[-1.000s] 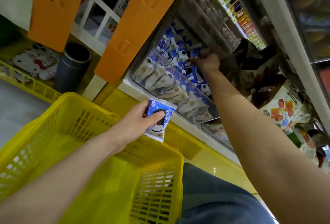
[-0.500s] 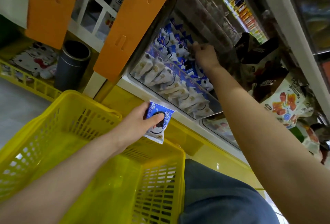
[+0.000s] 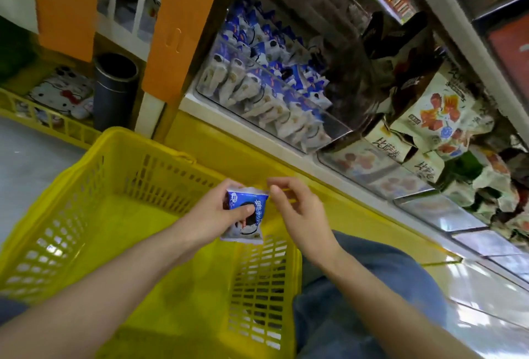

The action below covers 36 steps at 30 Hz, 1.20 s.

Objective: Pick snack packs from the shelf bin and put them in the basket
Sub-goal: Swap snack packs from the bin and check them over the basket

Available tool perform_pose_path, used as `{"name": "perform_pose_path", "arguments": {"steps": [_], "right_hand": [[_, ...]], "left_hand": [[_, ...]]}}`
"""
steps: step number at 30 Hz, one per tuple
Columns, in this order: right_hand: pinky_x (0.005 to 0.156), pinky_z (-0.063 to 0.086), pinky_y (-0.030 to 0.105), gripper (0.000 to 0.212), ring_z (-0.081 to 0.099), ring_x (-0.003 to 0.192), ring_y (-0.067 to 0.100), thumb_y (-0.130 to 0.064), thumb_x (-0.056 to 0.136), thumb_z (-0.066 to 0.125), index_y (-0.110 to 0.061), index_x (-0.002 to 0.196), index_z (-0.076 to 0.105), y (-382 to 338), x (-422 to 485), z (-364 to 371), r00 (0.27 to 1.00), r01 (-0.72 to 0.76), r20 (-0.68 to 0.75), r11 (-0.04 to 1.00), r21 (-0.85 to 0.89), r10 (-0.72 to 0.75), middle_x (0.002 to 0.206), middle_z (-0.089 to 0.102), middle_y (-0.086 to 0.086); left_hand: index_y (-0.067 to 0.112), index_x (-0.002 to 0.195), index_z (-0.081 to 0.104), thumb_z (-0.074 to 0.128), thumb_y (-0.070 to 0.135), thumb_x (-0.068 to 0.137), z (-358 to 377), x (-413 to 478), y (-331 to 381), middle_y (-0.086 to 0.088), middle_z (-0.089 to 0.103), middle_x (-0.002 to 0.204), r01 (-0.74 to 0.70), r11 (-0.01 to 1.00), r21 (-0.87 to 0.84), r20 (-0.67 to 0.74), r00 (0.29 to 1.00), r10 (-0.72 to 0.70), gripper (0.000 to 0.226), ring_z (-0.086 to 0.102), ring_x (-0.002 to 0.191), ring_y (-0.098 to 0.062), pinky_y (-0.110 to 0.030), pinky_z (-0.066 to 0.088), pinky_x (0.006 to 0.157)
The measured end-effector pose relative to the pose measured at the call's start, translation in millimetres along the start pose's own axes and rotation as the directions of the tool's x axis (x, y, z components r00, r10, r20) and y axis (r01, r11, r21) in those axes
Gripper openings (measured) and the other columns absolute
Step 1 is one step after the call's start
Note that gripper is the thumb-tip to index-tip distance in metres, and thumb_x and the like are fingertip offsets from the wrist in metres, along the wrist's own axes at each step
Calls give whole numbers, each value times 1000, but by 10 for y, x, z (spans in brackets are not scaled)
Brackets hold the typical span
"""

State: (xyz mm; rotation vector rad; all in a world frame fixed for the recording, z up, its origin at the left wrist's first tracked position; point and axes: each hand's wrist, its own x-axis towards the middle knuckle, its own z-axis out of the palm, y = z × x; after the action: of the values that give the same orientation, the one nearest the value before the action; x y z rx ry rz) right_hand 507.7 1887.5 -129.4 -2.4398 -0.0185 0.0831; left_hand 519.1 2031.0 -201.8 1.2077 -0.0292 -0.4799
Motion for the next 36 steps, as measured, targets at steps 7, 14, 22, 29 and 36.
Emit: {"name": "perform_pose_path", "arguments": {"steps": [7, 14, 22, 29, 36], "right_hand": [[57, 48, 20, 28, 57, 63, 7, -17, 95, 48, 5, 86, 62, 225, -222, 191, 986, -163, 72, 945, 282, 149, 70, 60, 4], [50, 46, 17, 29, 53, 55, 2, -17, 95, 48, -14, 67, 54, 318, -238, 308, 984, -176, 45, 919, 352, 171, 57, 54, -8], [66, 51, 31, 3, 61, 79, 12, -18, 86, 64, -15, 86, 66, 328, -259, 371, 999, 26, 40, 984, 179, -34, 82, 65, -2], [63, 50, 21, 4, 60, 75, 5, -15, 86, 64, -17, 84, 65, 346, -196, 367, 994, 17, -106, 986, 167, 0, 81, 65, -4], [63, 57, 20, 9, 63, 86, 19, -8, 94, 49, -1, 98, 51, 333, -93, 245, 912, -349, 91, 638, 687, 401, 111, 58, 27]], "left_hand": [[19, 89, 52, 64, -4, 81, 110, -228, -154, 1, 60, 78, -54, 985, 162, -30, 998, 60, 27, 56, 66, -8, -14, 45, 58], [15, 79, 58, 57, 13, 89, 152, -259, -148, 8, 66, 64, 45, 999, 23, -129, 991, -42, 10, 62, 62, -6, -18, 50, 54], [8, 76, 56, 55, 17, 91, 115, -211, -184, -11, 60, 75, 72, 988, 140, -205, 978, -42, 17, 55, 64, -13, -22, 43, 55], [8, 98, 59, 58, 22, 89, 129, -155, -157, -8, 67, 89, 137, 990, 31, -169, 977, -130, 17, 62, 73, -11, -11, 45, 55], [12, 98, 59, 65, 4, 81, 88, -127, -173, -2, 68, 90, 41, 997, -59, -289, 956, -56, 20, 65, 65, -2, -12, 51, 59]]}}
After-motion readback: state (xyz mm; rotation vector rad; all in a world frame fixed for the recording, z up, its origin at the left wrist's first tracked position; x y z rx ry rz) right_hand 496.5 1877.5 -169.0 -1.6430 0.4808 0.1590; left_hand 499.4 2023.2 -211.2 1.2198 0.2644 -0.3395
